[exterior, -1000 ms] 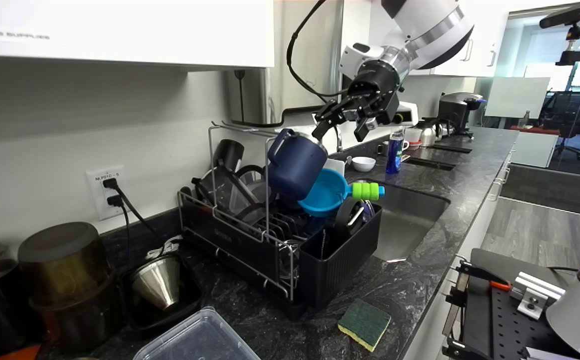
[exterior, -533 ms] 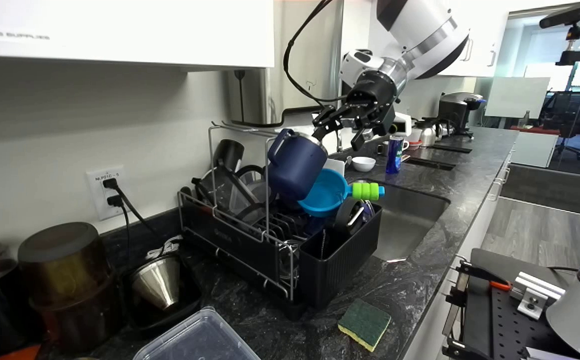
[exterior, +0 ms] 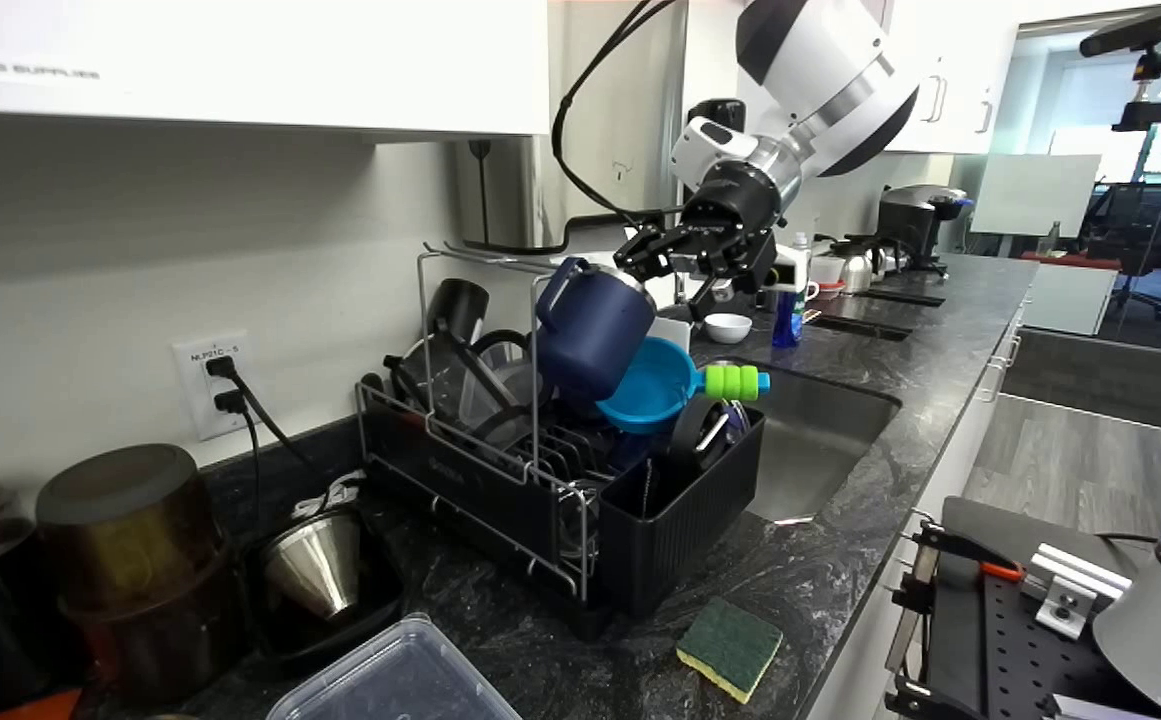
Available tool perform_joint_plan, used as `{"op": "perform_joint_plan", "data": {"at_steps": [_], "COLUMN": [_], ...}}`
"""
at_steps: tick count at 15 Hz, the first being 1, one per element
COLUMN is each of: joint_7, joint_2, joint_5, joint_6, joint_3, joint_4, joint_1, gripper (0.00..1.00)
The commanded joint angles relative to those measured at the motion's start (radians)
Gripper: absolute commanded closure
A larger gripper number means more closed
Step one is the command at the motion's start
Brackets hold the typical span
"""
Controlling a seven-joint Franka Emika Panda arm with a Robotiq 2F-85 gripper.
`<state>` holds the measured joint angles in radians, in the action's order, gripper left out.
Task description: Pick up the blue cup from the dish rack and put it in the sink.
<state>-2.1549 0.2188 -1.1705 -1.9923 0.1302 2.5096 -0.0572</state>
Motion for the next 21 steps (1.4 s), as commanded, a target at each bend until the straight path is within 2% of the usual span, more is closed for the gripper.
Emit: {"op": "perform_joint_plan", "data": {"at_steps": [1,15,16,17,21], "joint_7": [-0.062,-0.161,-0.165,-0.169,-0.178], "joint_2": [-0.037,-0.091,-0.093,-0.094,-0.094], "joint_5": [-0.030,-0.076,-0.080,-0.082,-0.081], "joint_6": [0.001,-0.006,-0.008,-0.007,-0.005], "joint_3": [-0.032,-0.050,-0.051,-0.050,-0.050], "joint_4": [-0.017,-0.043,-0.044,-0.044,-0.041], "joint_1": [0.031,0.033,0.033,0.034,0.037], "gripper": [0.00,0.00,0.25,0.26,0.55]}}
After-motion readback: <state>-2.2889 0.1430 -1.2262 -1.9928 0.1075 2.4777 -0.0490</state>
